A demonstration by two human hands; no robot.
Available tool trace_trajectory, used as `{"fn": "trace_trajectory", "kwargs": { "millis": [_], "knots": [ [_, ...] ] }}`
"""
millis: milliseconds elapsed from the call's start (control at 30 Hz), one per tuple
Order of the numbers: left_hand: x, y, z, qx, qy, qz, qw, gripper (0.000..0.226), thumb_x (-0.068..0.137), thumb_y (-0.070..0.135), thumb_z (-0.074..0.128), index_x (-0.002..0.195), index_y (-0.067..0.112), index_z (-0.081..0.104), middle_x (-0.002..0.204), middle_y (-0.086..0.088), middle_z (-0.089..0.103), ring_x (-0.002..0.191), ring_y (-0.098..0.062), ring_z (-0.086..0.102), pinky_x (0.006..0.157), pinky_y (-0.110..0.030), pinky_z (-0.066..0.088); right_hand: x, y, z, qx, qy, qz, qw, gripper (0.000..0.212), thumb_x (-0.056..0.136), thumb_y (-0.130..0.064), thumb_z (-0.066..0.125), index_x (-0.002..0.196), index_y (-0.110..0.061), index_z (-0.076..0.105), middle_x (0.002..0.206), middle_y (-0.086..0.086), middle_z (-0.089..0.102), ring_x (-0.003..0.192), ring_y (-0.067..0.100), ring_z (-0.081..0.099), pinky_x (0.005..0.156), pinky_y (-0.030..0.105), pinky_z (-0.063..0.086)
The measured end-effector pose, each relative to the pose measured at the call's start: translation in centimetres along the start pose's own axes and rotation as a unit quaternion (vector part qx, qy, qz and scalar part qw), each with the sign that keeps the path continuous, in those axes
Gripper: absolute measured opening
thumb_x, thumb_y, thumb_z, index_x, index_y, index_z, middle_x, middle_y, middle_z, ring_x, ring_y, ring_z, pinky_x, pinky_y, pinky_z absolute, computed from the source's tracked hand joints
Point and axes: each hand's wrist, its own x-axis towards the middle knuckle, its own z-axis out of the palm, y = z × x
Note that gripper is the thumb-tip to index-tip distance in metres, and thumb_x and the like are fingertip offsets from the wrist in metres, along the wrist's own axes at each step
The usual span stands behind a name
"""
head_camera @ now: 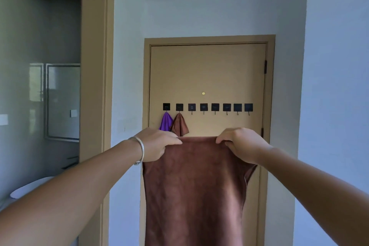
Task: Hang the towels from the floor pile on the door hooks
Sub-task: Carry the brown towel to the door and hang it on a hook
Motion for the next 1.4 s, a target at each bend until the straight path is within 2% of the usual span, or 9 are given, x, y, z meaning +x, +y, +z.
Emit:
{"fn": "trace_trajectory", "kwargs": {
  "millis": [134, 367, 467, 701, 1035, 1168, 1268, 1335, 1402],
  "knots": [
    [5.8, -3.4, 3.4, 0.005, -0.005, 0.002, 1.000, 0.057, 0.089, 0.005, 0.039, 0.132, 0.042, 0.048, 0.133, 0.025, 0.050, 0.107, -0.012, 0.055, 0.083, -0.028, 0.044, 5.2, 4.7, 3.3, 0.015, 0.006, 0.004, 1.000, 0.039, 0.095, -0.011, 0.042, 0.114, -0.037, 0.064, 0.119, -0.015, 0.060, 0.109, 0.010, 0.054, 0.090, 0.022, 0.041],
    [13.9, -9.1, 8.7, 0.015, -0.008, -0.005, 1.000, 0.056, 0.089, 0.010, 0.044, 0.135, 0.042, 0.046, 0.134, 0.023, 0.050, 0.113, -0.011, 0.053, 0.087, -0.029, 0.044, 13.2, 11.3, 8.1, 0.045, 0.015, 0.007, 0.999, 0.040, 0.092, -0.007, 0.041, 0.108, -0.035, 0.065, 0.116, -0.013, 0.060, 0.103, 0.014, 0.056, 0.085, 0.027, 0.045],
    [16.9, -11.5, 11.4, 0.011, 0.001, 0.004, 1.000, 0.055, 0.089, 0.010, 0.044, 0.134, 0.042, 0.046, 0.130, 0.022, 0.052, 0.108, -0.010, 0.055, 0.081, -0.023, 0.042, 16.1, 13.7, 10.6, 0.050, 0.016, 0.007, 0.999, 0.039, 0.094, -0.007, 0.041, 0.107, -0.034, 0.065, 0.115, -0.012, 0.059, 0.100, 0.014, 0.056, 0.081, 0.025, 0.044],
    [24.3, -17.9, 18.1, -0.011, 0.014, 0.009, 1.000, 0.058, 0.090, 0.005, 0.042, 0.136, 0.041, 0.045, 0.136, 0.021, 0.048, 0.112, -0.009, 0.053, 0.088, -0.024, 0.044, 23.6, 18.4, 17.6, 0.009, 0.039, -0.017, 0.999, 0.053, 0.086, 0.007, 0.042, 0.114, -0.032, 0.065, 0.122, -0.010, 0.057, 0.108, 0.016, 0.052, 0.087, 0.027, 0.044],
    [35.2, -28.9, 28.1, -0.035, -0.003, 0.016, 0.999, 0.074, 0.082, -0.006, 0.040, 0.136, 0.044, 0.035, 0.138, 0.019, 0.037, 0.101, -0.009, 0.050, 0.082, -0.031, 0.049, 37.7, 24.7, 26.9, 0.001, 0.014, 0.043, 0.999, 0.049, 0.089, -0.002, 0.038, 0.118, -0.035, 0.060, 0.124, -0.012, 0.056, 0.110, 0.016, 0.052, 0.089, 0.024, 0.042],
    [39.1, -32.0, 32.0, -0.032, -0.034, 0.010, 0.999, 0.083, 0.083, -0.007, 0.040, 0.141, 0.049, 0.023, 0.142, 0.020, 0.030, 0.080, -0.002, 0.038, 0.059, -0.011, 0.032, 41.8, 26.7, 30.3, -0.011, 0.015, 0.057, 0.998, 0.051, 0.091, -0.001, 0.037, 0.117, -0.039, 0.059, 0.121, -0.011, 0.056, 0.107, 0.019, 0.053, 0.087, 0.028, 0.044],
    [42.1, -34.0, 34.4, -0.034, -0.050, -0.007, 0.998, 0.084, 0.083, -0.008, 0.039, 0.144, 0.047, 0.022, 0.141, 0.019, 0.029, 0.069, -0.005, 0.033, 0.052, -0.012, 0.024, 44.9, 28.5, 32.0, -0.028, 0.006, 0.064, 0.998, 0.053, 0.092, -0.001, 0.037, 0.119, -0.043, 0.057, 0.119, -0.010, 0.055, 0.106, 0.020, 0.053, 0.087, 0.033, 0.046],
    [44.2, -35.1, 35.7, -0.035, -0.045, -0.016, 0.998, 0.083, 0.081, -0.008, 0.037, 0.145, 0.044, 0.023, 0.142, 0.017, 0.030, 0.074, -0.005, 0.037, 0.057, -0.013, 0.028, 47.0, 29.9, 33.0, -0.035, 0.003, 0.072, 0.997, 0.055, 0.090, -0.002, 0.036, 0.120, -0.043, 0.056, 0.118, -0.010, 0.054, 0.106, 0.021, 0.053, 0.087, 0.036, 0.047],
    [46.1, -36.1, 36.9, -0.028, -0.041, -0.019, 0.999, 0.080, 0.082, -0.005, 0.038, 0.147, 0.039, 0.022, 0.146, 0.014, 0.030, 0.100, -0.011, 0.047, 0.074, -0.021, 0.039, 49.1, 31.3, 34.1, -0.035, 0.006, 0.080, 0.996, 0.056, 0.089, -0.001, 0.036, 0.120, -0.043, 0.056, 0.116, -0.009, 0.054, 0.105, 0.022, 0.053, 0.083, 0.035, 0.047]
  ]
}}
